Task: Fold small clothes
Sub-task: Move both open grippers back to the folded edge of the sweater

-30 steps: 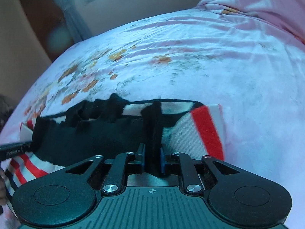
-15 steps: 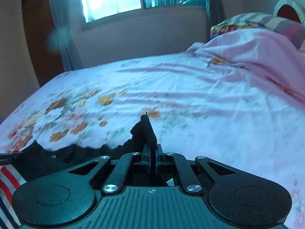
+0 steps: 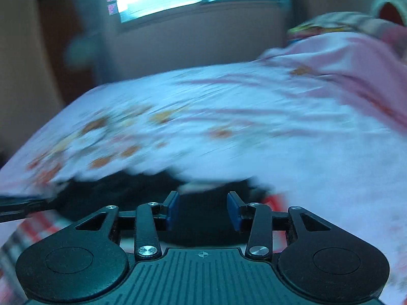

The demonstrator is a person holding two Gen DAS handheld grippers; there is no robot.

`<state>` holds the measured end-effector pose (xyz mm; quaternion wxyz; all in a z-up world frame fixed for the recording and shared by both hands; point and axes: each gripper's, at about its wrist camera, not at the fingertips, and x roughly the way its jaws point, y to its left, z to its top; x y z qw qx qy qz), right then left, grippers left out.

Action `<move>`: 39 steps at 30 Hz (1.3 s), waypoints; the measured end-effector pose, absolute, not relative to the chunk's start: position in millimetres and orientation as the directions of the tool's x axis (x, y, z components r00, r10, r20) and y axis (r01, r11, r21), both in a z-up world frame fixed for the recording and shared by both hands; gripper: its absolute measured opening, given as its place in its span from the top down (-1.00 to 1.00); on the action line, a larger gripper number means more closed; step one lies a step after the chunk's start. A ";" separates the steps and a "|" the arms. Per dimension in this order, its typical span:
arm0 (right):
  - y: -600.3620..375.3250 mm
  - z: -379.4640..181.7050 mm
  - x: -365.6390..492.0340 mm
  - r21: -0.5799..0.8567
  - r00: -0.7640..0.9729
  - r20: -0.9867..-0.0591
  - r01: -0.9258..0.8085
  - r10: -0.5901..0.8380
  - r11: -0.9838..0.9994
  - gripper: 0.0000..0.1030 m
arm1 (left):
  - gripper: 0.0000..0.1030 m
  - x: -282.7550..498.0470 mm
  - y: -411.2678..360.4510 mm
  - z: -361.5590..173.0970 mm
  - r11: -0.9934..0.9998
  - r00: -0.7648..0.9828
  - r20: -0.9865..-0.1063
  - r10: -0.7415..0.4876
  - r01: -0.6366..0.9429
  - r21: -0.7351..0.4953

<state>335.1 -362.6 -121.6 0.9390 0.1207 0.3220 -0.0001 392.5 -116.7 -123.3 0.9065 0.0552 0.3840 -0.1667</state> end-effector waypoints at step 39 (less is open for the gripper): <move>-301.7 -148.3 234.2 0.136 0.711 -0.703 0.098 0.026 0.986 -0.49 | -0.13 298.8 -76.4 -152.5 0.969 0.617 -0.773 -0.149 0.245 0.009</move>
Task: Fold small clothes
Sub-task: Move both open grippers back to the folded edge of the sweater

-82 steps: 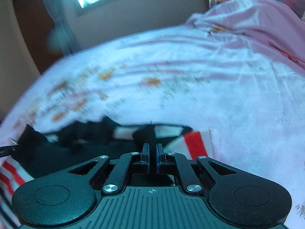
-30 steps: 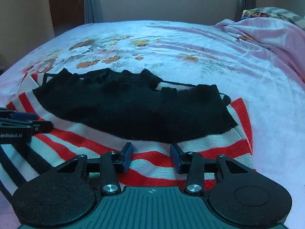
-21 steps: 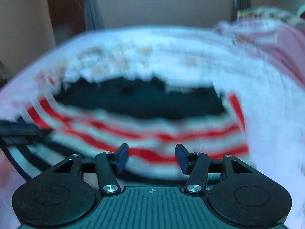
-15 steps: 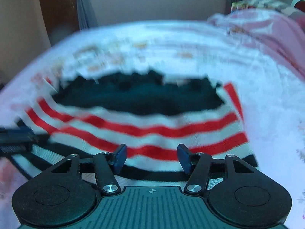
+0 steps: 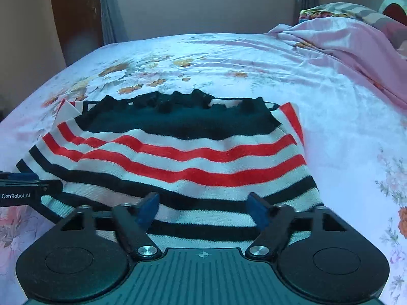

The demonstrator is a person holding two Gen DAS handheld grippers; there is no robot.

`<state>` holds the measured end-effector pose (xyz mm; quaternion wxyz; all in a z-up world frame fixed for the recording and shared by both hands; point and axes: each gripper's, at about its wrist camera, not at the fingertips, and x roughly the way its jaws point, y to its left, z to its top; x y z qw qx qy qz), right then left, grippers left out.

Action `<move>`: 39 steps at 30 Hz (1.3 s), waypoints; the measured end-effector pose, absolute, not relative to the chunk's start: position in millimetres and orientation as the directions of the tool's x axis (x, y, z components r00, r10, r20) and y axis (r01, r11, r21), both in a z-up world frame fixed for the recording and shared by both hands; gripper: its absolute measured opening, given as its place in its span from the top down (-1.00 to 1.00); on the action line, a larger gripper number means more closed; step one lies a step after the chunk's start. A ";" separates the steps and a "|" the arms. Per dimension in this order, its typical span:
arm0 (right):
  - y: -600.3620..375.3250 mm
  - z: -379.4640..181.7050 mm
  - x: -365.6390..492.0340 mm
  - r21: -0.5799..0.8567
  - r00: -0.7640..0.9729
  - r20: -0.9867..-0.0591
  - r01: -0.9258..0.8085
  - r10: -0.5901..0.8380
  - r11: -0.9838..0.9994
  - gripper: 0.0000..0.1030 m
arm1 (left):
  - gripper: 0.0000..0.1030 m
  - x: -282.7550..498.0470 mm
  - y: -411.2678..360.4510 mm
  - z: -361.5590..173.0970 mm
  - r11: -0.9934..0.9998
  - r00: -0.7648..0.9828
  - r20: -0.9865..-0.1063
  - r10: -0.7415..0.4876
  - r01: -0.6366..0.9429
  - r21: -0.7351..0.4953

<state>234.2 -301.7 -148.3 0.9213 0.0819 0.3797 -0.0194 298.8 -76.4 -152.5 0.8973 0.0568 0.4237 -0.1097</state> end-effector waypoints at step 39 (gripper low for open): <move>-306.8 -136.5 266.2 0.190 0.744 -0.666 0.094 0.058 0.977 -0.49 | -0.40 333.9 -42.8 -120.9 0.985 0.668 -0.740 -0.074 0.163 0.050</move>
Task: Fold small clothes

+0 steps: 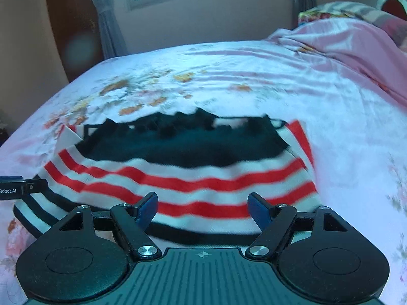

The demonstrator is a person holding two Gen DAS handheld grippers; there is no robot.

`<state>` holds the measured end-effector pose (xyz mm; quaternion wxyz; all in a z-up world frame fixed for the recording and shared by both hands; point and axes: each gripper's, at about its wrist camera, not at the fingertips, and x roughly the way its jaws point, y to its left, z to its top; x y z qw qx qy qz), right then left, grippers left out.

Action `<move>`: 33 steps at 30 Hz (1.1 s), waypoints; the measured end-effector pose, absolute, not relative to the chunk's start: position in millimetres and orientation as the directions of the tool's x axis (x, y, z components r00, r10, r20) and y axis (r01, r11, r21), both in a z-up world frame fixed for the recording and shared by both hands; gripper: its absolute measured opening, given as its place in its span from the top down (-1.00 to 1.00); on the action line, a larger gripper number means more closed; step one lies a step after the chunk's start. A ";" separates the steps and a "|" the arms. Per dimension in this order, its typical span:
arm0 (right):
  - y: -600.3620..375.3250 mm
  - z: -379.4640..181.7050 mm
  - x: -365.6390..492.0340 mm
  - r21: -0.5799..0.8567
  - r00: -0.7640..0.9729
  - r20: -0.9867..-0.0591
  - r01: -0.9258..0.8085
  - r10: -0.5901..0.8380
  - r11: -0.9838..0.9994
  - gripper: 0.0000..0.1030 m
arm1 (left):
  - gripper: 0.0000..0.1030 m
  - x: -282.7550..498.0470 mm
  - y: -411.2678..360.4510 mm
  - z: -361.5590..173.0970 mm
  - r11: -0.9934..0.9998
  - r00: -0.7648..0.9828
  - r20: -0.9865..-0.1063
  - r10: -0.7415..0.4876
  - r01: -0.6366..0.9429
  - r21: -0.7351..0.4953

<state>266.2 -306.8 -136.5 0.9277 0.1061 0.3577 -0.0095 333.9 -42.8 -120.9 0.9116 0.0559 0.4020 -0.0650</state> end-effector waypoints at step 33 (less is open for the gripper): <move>-292.1 -155.8 294.0 0.186 0.721 -0.689 0.083 0.070 0.979 -0.49 | 0.63 378.2 -1.4 -153.7 0.919 0.571 -0.728 -0.379 0.140 -0.368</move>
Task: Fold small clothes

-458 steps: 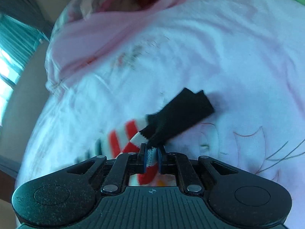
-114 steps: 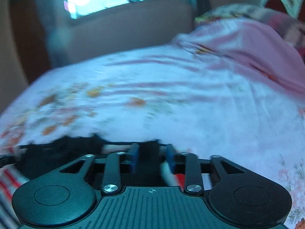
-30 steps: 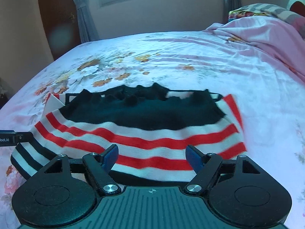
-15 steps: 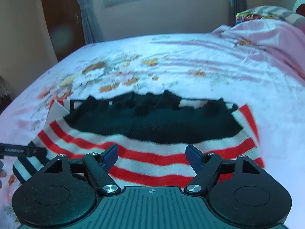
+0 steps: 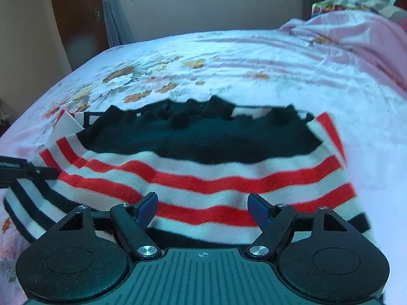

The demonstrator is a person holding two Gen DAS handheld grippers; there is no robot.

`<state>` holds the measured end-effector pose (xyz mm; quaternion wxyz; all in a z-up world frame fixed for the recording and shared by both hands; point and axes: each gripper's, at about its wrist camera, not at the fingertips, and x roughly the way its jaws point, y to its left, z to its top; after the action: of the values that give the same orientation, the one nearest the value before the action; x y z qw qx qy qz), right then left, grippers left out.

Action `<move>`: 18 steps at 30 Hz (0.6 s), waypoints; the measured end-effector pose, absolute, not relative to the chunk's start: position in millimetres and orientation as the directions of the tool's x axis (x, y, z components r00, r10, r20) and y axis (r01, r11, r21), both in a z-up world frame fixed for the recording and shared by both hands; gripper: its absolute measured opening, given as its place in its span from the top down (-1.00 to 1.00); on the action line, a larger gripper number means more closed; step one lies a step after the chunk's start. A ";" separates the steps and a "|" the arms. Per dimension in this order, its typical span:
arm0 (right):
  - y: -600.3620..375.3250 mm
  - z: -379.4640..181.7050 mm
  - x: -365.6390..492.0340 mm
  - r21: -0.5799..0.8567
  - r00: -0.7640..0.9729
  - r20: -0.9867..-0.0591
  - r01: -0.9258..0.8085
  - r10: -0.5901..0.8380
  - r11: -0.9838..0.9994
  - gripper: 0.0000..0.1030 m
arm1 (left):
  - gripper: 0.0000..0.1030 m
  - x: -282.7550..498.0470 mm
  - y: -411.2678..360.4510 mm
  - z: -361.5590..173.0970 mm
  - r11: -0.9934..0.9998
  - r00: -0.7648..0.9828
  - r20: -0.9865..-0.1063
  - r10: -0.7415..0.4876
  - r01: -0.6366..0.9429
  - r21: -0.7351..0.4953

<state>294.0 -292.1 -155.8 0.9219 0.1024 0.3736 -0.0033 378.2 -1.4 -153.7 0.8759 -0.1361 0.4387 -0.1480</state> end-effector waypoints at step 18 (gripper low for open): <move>-314.8 -163.8 297.4 0.154 0.692 -0.721 0.093 0.047 0.984 -0.57 | 0.67 343.0 -129.2 -68.0 0.819 0.554 -0.611 -0.565 0.465 -0.335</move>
<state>297.4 -314.8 -163.8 0.9154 0.0893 0.3924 -0.0127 343.0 -129.2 -68.0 0.8789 -0.0673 0.3701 -0.2931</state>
